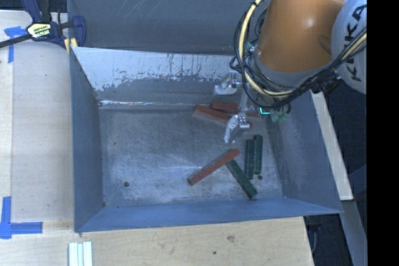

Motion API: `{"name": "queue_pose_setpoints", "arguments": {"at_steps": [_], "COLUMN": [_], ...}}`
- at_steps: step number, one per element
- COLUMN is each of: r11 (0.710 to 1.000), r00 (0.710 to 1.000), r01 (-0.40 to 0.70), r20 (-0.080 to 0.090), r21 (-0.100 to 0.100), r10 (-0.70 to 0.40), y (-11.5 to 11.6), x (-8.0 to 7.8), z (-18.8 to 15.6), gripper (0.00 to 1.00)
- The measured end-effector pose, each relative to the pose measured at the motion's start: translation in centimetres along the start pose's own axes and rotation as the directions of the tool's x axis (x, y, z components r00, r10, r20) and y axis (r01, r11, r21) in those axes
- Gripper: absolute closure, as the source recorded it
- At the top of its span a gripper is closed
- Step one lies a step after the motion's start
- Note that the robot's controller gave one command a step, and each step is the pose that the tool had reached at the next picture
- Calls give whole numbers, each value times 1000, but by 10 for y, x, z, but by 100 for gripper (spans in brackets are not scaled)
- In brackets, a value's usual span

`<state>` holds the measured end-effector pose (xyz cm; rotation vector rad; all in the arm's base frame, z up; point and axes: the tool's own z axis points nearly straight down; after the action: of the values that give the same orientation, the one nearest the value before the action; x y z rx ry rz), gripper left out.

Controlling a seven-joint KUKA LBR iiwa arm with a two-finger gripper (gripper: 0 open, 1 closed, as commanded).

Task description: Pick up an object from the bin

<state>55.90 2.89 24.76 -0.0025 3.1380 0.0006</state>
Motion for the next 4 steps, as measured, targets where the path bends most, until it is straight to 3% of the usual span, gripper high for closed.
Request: {"name": "queue_pose_setpoints", "arguments": {"at_steps": [1, 2, 3, 4], "r11": [996, 981, 963, 963], "r00": [996, 981, 963, 963], "r01": [92, 193, 269, 268], "r20": [4, 3, 11, 11], "r21": [1, 1, 1, 1], "r10": [-92, -193, -269, -268], "y": [-3, -3, -10, -10], "x": [-4, 28, 12, 12], "z": [31, 89, 166, 166], "gripper": [0, 0, 100, 100]}}
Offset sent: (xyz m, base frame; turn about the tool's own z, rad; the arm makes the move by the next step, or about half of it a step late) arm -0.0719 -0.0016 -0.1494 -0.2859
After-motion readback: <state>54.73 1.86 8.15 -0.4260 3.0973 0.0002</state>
